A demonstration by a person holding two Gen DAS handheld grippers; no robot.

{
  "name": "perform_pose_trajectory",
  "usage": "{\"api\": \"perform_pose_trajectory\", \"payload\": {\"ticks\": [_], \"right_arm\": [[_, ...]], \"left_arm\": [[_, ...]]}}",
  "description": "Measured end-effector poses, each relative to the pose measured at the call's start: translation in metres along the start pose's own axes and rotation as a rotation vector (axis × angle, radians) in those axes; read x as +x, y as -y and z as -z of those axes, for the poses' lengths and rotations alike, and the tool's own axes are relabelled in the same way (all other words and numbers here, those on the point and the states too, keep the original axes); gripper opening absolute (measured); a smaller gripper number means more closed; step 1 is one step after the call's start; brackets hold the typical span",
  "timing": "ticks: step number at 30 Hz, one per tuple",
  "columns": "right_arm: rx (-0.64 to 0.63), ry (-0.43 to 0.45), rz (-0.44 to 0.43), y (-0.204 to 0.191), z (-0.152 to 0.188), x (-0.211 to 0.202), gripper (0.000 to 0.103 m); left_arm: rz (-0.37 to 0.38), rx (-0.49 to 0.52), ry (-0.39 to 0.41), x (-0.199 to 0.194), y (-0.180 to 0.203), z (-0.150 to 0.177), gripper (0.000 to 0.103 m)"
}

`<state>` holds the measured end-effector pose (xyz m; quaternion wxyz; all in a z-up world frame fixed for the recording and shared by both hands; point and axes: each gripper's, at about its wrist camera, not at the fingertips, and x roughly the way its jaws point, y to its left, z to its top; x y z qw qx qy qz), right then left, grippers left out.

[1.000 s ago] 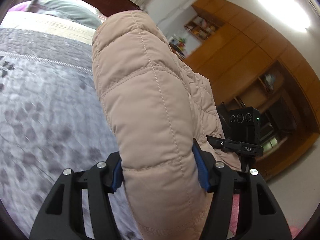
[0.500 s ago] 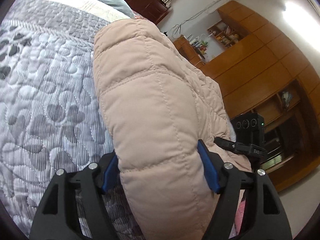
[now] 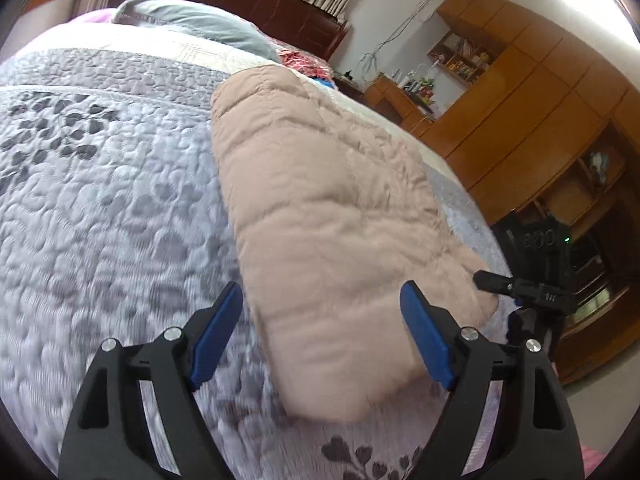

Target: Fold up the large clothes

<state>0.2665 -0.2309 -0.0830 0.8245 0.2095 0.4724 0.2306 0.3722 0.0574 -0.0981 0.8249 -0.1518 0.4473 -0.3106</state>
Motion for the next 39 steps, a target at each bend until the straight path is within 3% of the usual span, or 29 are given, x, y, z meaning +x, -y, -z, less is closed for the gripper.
{"api": "perform_pose_trajectory", "payload": {"ticks": [5, 15, 23, 30, 35, 39], "right_arm": [[0.052, -0.004, 0.044, 0.022, 0.019, -0.009, 0.078], [0.052, -0.004, 0.1, 0.041, 0.037, 0.01, 0.076], [0.016, 0.054, 0.195, -0.009, 0.044, -0.018, 0.082], [-0.102, 0.109, 0.343, -0.058, 0.076, -0.053, 0.095], [-0.154, 0.13, 0.421, -0.086, 0.092, -0.064, 0.096], [-0.157, 0.135, 0.421, -0.097, 0.105, -0.072, 0.096]], "left_arm": [[-0.061, 0.029, -0.014, 0.004, -0.003, 0.015, 0.081], [-0.101, 0.027, -0.022, 0.023, -0.008, 0.025, 0.083], [-0.237, 0.054, 0.0, -0.008, 0.021, 0.029, 0.083], [-0.362, 0.09, 0.062, -0.04, 0.052, 0.049, 0.092], [-0.416, 0.059, 0.112, -0.062, 0.064, 0.061, 0.093], [-0.466, 0.05, 0.118, -0.074, 0.072, 0.072, 0.093]]}}
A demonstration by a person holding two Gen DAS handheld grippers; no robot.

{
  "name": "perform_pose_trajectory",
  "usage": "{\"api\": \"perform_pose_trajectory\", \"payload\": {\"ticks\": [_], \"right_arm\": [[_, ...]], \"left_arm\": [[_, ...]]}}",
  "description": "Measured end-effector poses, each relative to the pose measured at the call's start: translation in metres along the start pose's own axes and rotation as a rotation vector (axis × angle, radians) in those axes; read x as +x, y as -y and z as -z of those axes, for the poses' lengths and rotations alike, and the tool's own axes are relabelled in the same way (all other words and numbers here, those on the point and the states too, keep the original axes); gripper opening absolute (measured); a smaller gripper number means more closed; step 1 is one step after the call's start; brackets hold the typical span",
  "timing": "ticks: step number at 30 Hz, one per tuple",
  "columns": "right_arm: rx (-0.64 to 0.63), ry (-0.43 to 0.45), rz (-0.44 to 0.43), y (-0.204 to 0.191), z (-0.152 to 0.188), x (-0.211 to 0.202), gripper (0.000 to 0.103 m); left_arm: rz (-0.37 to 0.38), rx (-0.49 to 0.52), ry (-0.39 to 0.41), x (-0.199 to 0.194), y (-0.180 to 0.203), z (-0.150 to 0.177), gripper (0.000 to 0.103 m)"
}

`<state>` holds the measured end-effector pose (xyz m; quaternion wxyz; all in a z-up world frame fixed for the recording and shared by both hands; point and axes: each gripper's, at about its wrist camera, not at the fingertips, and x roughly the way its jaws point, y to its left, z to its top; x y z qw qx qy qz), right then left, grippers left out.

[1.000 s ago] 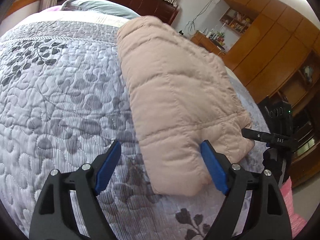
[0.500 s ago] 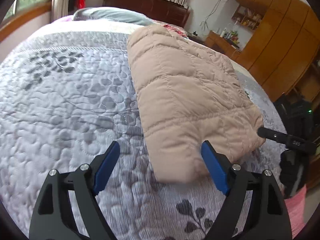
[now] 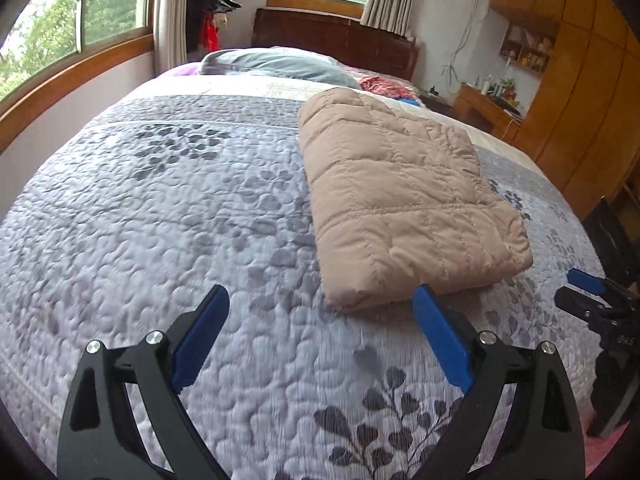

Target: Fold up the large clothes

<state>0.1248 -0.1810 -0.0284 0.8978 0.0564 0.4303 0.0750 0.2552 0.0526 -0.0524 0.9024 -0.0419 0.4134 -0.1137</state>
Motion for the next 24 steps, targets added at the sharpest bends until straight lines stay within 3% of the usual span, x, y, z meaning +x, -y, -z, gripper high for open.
{"api": "perform_pose_trajectory", "payload": {"ticks": [4, 24], "right_arm": [[-0.006, 0.012, 0.019, -0.007, 0.006, -0.012, 0.099], [-0.032, 0.048, 0.011, -0.04, 0.043, -0.062, 0.099]], "left_arm": [[-0.06, 0.049, 0.02, -0.02, 0.008, 0.011, 0.093], [-0.1, 0.078, 0.073, -0.086, 0.028, 0.054, 0.096]]}}
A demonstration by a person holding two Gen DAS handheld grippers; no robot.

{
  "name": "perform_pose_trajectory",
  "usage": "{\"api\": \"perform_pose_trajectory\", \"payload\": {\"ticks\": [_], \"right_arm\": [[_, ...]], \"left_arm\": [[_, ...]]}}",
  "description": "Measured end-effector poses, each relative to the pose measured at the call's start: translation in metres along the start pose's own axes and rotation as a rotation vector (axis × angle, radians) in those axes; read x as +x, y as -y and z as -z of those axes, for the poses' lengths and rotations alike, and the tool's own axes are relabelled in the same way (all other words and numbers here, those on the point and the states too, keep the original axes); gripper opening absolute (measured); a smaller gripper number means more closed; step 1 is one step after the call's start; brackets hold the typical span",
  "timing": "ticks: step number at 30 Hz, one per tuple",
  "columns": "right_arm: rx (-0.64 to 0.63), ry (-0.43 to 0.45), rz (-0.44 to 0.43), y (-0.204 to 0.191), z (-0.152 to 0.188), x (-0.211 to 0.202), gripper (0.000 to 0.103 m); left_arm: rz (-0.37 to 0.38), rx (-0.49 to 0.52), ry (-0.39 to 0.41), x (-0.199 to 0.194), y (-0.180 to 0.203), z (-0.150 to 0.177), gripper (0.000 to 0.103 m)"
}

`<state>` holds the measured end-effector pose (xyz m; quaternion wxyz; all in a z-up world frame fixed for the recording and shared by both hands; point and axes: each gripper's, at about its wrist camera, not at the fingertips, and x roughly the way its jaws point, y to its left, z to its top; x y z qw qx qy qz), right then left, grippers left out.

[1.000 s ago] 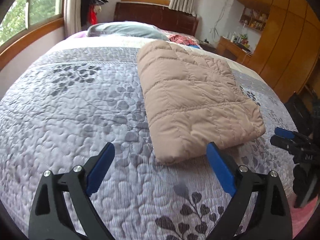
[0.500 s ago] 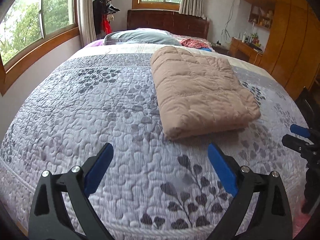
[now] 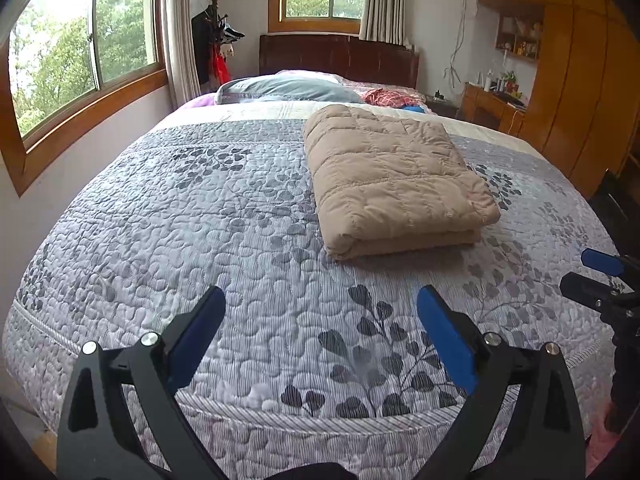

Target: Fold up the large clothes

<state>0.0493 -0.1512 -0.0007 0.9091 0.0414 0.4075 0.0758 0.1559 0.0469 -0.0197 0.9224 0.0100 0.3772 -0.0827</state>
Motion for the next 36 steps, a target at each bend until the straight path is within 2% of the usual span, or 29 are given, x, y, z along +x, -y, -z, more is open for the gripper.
{"api": "perform_pose_trajectory", "payload": {"ticks": [13, 36], "right_arm": [[0.008, 0.007, -0.016, -0.003, 0.009, -0.007, 0.099], [0.001, 0.006, -0.012, -0.006, 0.005, -0.008, 0.099]], "left_arm": [[-0.006, 0.023, 0.03, -0.021, 0.008, 0.008, 0.096], [-0.006, 0.024, 0.029, -0.021, 0.01, 0.006, 0.096]]}}
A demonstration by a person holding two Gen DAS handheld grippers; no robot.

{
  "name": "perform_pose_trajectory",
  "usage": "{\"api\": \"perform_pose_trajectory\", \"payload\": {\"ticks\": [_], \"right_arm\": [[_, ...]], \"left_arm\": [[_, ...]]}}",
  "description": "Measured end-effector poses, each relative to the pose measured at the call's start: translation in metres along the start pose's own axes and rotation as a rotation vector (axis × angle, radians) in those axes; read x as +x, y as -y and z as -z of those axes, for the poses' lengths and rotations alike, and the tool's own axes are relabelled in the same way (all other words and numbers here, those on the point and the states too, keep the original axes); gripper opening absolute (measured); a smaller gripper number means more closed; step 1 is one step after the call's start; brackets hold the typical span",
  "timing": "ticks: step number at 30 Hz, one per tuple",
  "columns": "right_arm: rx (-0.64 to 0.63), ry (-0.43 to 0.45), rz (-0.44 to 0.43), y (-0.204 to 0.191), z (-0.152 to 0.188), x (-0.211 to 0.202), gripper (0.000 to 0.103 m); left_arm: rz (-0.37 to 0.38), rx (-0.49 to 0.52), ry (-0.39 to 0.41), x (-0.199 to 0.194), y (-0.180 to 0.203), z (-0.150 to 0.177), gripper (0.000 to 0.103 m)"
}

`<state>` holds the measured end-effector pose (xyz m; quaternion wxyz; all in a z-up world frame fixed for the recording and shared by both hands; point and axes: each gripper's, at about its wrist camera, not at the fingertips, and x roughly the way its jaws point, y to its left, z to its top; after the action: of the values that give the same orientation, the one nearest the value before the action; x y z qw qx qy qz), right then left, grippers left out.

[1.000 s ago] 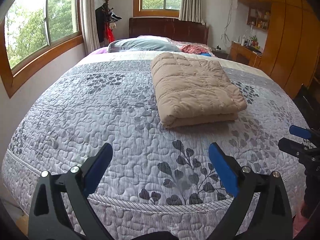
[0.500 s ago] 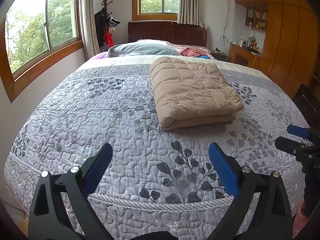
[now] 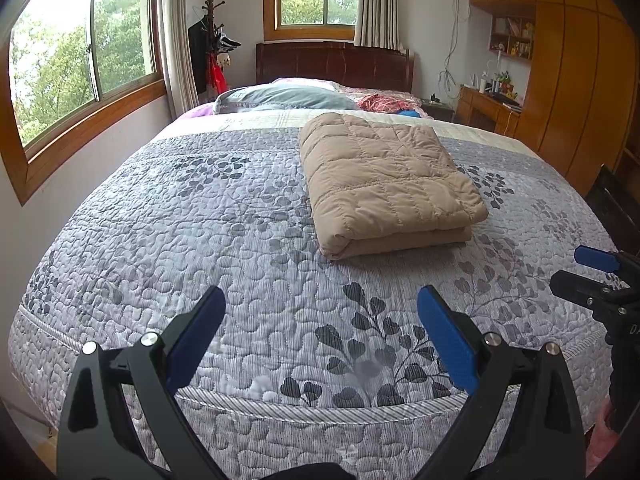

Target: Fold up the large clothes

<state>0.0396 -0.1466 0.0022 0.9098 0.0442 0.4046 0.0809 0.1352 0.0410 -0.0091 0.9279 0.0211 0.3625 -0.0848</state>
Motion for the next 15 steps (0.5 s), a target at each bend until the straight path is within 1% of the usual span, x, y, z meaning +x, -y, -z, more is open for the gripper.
{"api": "perform_pose_trajectory", "payload": {"ticks": [15], "right_arm": [[-0.004, -0.004, 0.0, -0.0013, 0.0004, 0.0013, 0.099]], "left_arm": [[0.01, 0.004, -0.005, 0.002, -0.0027, -0.0004, 0.096]]}}
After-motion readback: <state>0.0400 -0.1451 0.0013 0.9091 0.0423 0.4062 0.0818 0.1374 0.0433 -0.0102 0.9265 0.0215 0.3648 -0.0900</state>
